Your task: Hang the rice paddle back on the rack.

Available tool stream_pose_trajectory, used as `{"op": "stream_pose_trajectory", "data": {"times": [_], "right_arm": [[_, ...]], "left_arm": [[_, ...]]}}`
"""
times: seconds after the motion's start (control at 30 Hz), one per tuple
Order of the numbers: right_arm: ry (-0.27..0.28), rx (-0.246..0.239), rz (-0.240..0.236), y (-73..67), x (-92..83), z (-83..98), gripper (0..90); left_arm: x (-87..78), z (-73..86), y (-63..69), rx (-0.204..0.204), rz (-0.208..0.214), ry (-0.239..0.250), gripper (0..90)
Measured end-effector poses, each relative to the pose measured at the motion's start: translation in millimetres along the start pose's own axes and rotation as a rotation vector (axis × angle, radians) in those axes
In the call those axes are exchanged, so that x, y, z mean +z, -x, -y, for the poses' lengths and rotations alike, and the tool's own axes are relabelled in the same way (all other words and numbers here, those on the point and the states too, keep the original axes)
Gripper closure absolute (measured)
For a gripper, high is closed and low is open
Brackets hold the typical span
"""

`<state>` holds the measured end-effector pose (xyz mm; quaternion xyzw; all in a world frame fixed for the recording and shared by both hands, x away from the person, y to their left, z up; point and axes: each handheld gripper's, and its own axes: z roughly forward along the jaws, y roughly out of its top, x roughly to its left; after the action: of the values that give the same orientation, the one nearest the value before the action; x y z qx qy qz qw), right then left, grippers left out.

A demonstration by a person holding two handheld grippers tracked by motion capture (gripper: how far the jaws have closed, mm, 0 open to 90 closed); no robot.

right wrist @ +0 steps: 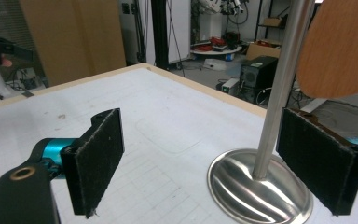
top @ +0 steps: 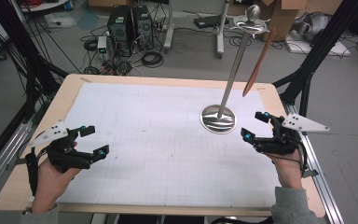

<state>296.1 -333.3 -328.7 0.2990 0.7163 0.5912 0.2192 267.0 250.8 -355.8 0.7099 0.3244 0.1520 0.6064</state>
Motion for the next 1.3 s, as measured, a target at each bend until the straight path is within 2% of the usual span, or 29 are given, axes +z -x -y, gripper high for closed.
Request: {"op": "stream_pose_trajectory", "data": {"times": [0.17,0.33,0.43,0.83,0.9,0.97,1.3], "right_arm": [[0.01,0.005,-0.012,-4.2,-2.0,5.8,13.9],[0.003,-0.002,0.0,-8.5,-3.6,12.3,14.0],[0.006,0.01,-0.001,-9.3,-5.1,17.4,14.0],[0.026,0.048,0.029,-4.7,-14.8,32.1,14.0],[0.03,0.035,0.04,-3.9,-16.2,33.4,14.0],[0.033,0.044,0.039,-3.8,-18.1,35.1,14.1],[0.019,0.068,0.058,0.6,-21.0,47.0,14.0]], "left_arm": [[-0.8,0.3,-0.8,-0.005,0.001,0.008,2.2],[-0.3,1.2,-1.1,-0.008,-0.001,0.006,2.2],[-0.5,1.1,-0.9,-0.009,-0.002,0.006,2.2],[-3.0,3.1,-4.8,-0.007,-0.015,0.005,2.2],[-3.4,3.7,-5.5,-0.01,-0.018,0.008,2.2],[-3.9,3.9,-6.1,-0.007,-0.02,0.008,2.2],[-8.6,6.0,-10.3,-0.007,-0.037,0.029,2.2]]}}
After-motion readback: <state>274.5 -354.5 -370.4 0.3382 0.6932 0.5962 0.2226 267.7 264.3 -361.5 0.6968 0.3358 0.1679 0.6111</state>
